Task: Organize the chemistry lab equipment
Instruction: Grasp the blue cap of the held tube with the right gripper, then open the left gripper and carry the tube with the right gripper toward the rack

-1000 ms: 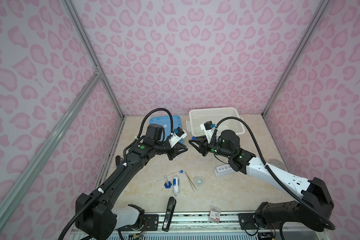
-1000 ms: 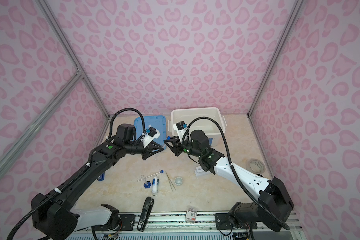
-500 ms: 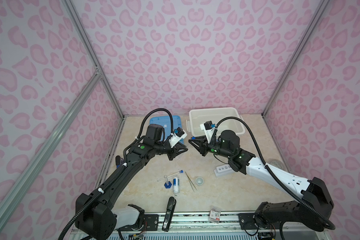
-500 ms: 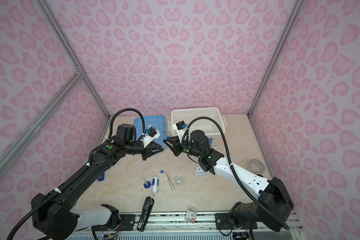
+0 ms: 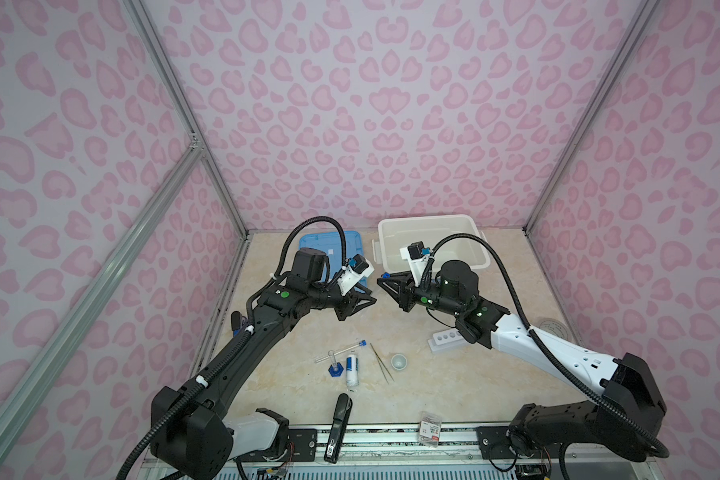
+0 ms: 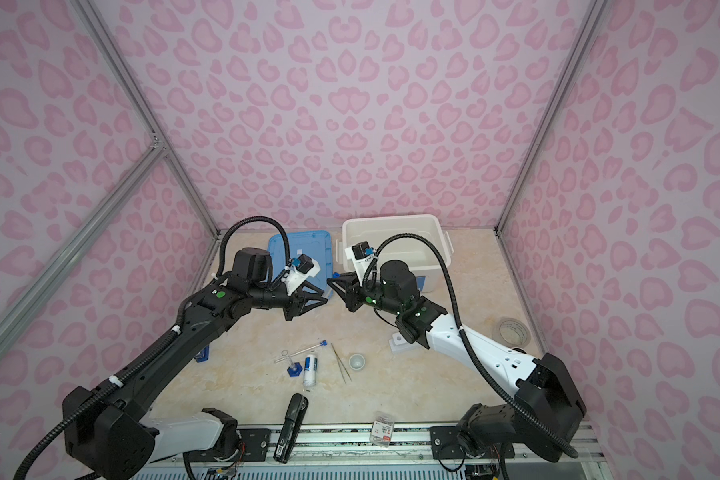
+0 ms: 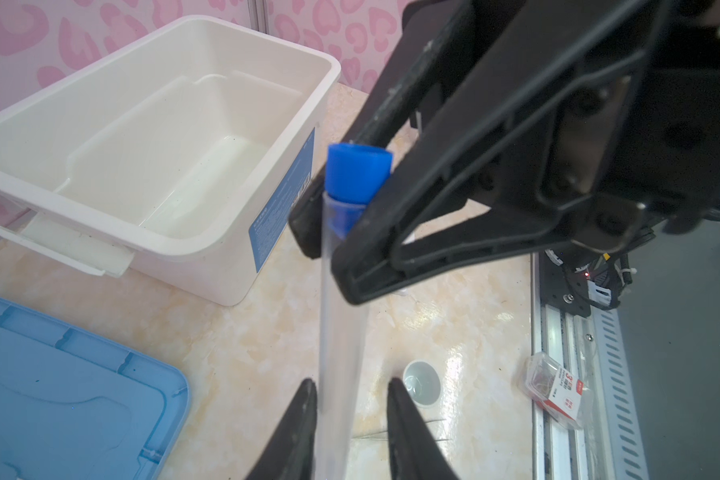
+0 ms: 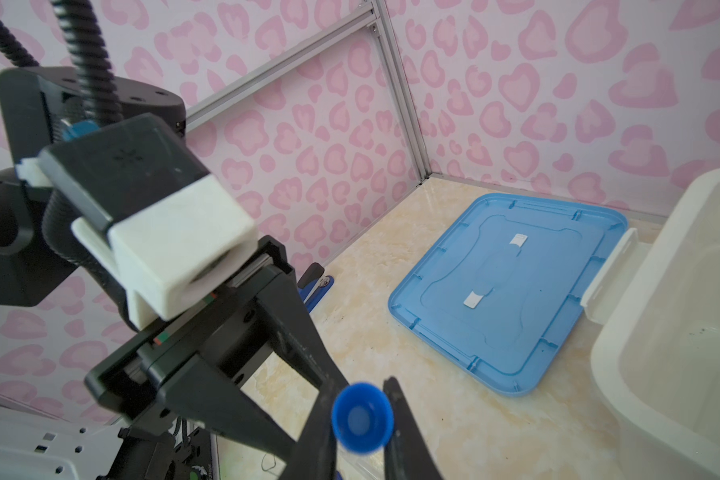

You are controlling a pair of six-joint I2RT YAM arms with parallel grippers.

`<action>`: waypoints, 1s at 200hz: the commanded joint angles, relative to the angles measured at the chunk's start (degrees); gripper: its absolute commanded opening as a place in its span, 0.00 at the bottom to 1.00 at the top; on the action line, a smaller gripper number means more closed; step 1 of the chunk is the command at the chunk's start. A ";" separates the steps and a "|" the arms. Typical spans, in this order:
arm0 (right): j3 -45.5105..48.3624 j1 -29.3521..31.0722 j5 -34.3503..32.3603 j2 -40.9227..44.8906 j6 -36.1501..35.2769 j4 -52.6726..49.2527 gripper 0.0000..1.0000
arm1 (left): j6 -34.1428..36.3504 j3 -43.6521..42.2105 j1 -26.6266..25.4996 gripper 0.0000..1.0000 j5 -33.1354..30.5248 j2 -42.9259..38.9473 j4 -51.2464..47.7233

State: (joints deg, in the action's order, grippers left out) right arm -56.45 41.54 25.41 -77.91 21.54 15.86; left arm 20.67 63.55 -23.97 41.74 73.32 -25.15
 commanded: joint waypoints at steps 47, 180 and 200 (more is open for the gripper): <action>-0.66 0.12 -5.44 0.71 -3.52 -4.96 0.18 | -0.01 -0.43 0.06 0.50 -0.16 -0.89 2.28; 4.23 0.56 -31.77 14.98 -11.48 -26.05 0.18 | -0.10 -1.83 0.01 0.51 -4.29 -2.91 4.49; 6.03 0.47 -35.86 18.40 -11.39 -28.16 0.18 | -0.58 -2.02 0.05 0.51 -4.31 -3.18 5.14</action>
State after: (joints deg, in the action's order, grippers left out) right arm -52.18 42.06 -2.39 -62.52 10.59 -8.45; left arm 20.43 61.87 -23.97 38.17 70.89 -22.48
